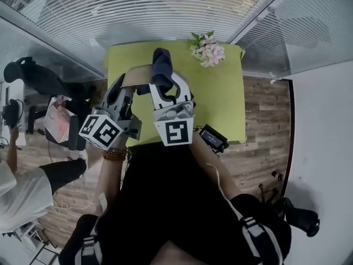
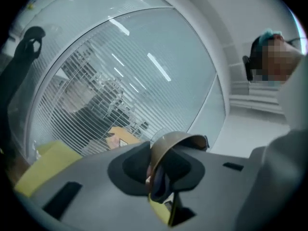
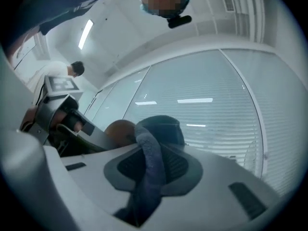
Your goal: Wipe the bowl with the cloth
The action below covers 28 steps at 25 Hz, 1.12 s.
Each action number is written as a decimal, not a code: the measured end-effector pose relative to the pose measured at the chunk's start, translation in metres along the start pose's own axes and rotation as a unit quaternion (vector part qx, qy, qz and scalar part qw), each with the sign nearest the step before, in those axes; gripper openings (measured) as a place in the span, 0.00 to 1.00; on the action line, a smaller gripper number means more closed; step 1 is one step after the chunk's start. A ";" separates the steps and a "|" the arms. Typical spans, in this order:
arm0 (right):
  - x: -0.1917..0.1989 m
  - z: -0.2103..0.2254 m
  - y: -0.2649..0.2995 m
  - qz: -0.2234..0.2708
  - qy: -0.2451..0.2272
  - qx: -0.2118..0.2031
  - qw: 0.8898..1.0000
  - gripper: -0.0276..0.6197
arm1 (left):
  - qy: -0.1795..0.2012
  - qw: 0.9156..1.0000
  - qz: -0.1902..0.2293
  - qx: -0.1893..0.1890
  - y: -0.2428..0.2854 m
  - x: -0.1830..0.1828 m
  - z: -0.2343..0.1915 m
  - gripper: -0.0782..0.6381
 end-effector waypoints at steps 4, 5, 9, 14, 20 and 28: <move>-0.002 0.007 0.007 0.036 0.152 -0.040 0.987 0.13 | -0.169 0.981 0.041 0.081 -0.001 0.014 -0.014 0.20; -0.001 0.007 0.008 0.035 0.168 -0.052 0.984 0.13 | -0.203 0.972 0.049 0.103 0.000 0.018 -0.015 0.20; 0.007 0.010 0.008 0.014 0.168 -0.076 0.983 0.13 | -0.215 0.964 0.035 0.149 0.005 0.027 -0.015 0.24; 0.015 0.006 0.009 -0.058 -0.054 -0.023 0.997 0.13 | 0.021 0.996 -0.082 -0.040 0.016 0.021 -0.023 0.23; 0.018 -0.021 0.007 -0.058 -0.247 0.010 0.967 0.13 | 0.282 0.930 -0.127 -0.201 0.016 0.014 -0.008 0.14; 0.005 -0.009 0.002 -0.003 -0.070 -0.001 0.998 0.14 | 0.067 0.995 -0.055 -0.053 0.009 0.004 -0.007 0.17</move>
Point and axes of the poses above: the fingertips, and each gripper's own axes: y forward along the fingers, z to its right, x out of its underside, the point moved 7 cm from there along -y, backward along the fingers, and after that the axes turned 14 degrees about -z, right-handed, at the moved point
